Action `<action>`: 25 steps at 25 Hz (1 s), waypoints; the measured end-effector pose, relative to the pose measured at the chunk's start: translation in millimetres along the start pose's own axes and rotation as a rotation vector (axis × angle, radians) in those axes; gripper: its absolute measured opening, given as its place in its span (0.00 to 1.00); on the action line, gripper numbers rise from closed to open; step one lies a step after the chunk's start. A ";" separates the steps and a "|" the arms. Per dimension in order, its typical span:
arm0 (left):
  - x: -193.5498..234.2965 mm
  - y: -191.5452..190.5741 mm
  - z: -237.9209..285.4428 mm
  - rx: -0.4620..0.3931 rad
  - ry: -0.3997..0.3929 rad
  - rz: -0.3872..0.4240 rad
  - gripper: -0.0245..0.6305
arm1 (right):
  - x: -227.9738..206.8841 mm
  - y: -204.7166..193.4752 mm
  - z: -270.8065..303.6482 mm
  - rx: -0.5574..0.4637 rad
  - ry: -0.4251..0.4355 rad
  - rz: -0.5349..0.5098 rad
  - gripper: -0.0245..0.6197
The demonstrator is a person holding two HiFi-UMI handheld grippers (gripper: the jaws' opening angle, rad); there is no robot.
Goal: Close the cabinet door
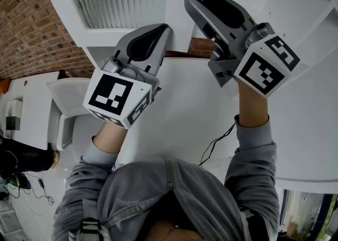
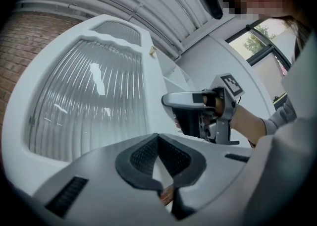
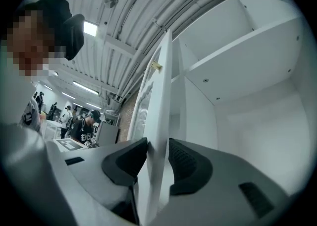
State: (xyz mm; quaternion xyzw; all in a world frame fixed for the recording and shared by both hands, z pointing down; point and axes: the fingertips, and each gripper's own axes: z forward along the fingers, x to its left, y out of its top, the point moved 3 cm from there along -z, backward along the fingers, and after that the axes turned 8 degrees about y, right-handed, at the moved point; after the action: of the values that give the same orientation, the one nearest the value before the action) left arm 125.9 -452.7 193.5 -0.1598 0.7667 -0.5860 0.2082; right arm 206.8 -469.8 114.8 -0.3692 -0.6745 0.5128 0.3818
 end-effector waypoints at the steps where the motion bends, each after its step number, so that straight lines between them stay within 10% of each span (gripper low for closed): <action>1: 0.6 -0.6 0.9 -0.001 0.001 0.001 0.05 | -1.3 -1.3 -0.7 0.001 -0.005 0.001 0.27; 25: 4.5 -3.3 18.7 -0.012 0.014 -0.002 0.05 | -25.3 -12.5 -10.9 0.004 -0.077 0.013 0.27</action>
State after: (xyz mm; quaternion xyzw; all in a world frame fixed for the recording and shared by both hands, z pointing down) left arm 131.5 -471.3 191.9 -0.1575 0.7716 -0.5825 0.2012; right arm 226.2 -490.4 125.6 -0.3528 -0.6852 0.5307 0.3528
